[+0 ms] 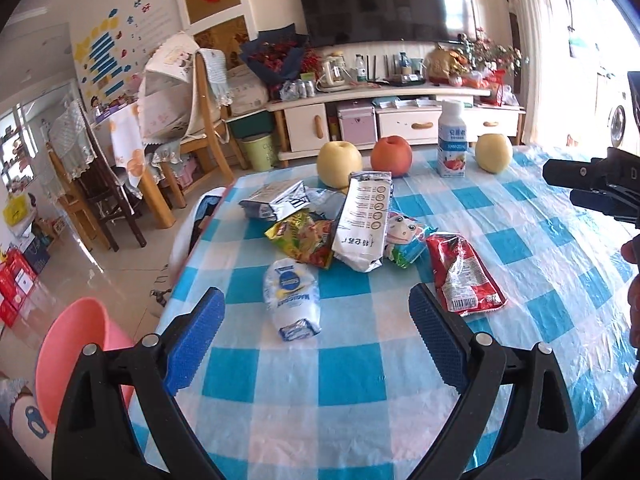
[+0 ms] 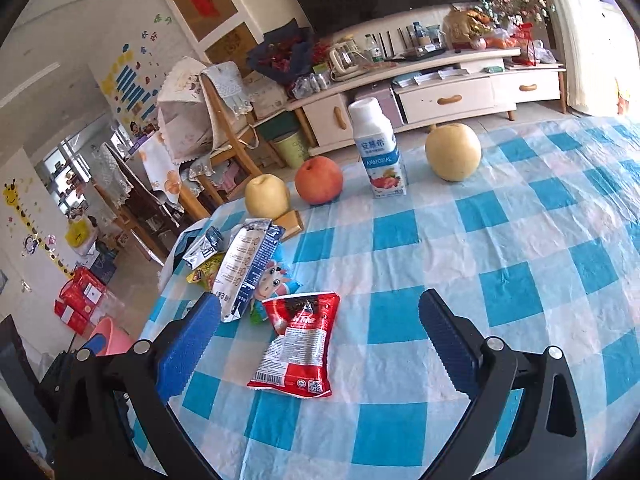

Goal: Collect trash
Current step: 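Move both grippers back over the table, then grasp the white paper bag with the left gripper while the right approaches the red wrapper, then lift the white bag with the left gripper while the right grasps the red wrapper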

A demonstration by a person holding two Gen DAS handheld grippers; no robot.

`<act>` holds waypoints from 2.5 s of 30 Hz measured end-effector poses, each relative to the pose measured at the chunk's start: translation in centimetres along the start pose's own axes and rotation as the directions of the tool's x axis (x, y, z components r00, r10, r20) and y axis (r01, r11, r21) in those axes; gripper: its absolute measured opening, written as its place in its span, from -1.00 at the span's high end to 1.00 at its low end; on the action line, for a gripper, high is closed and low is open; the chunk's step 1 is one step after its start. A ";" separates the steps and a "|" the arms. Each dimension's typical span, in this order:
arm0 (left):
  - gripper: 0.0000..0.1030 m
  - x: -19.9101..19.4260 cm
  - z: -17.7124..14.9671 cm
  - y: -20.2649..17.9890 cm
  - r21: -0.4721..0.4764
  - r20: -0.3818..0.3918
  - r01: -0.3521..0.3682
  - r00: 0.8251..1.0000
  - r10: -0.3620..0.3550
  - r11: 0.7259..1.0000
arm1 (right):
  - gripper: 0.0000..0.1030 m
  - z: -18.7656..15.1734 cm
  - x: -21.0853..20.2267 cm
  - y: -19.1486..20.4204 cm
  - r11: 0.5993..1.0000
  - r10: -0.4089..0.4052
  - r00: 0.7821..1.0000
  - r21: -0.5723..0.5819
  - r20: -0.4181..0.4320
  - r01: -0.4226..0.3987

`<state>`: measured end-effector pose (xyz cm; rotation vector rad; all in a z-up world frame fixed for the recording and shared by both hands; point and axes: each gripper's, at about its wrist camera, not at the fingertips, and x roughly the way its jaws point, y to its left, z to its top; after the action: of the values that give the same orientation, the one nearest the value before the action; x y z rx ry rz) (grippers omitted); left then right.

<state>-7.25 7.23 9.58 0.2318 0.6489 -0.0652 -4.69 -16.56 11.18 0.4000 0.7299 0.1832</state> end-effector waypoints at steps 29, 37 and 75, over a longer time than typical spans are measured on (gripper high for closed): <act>-0.51 16.7 7.8 -5.1 0.132 -0.160 0.058 0.986 -0.036 0.990 | -0.91 -2.5 7.3 2.5 0.986 -0.051 0.954 -0.165 -0.295 0.002; -0.08 17.0 7.3 -4.3 0.076 -0.159 0.082 0.985 -0.070 0.994 | -0.90 -2.8 8.8 2.7 0.982 -0.068 0.951 -0.186 -0.303 0.011; -0.07 5.5 -0.4 9.4 -0.445 0.031 -0.004 0.999 0.020 0.896 | -0.34 -4.4 12.5 5.3 0.951 -0.152 0.970 -0.295 -0.191 0.091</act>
<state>-1.87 16.49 7.74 -0.2095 0.6108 0.0925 1.35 -6.74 2.82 0.0593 0.9219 0.2123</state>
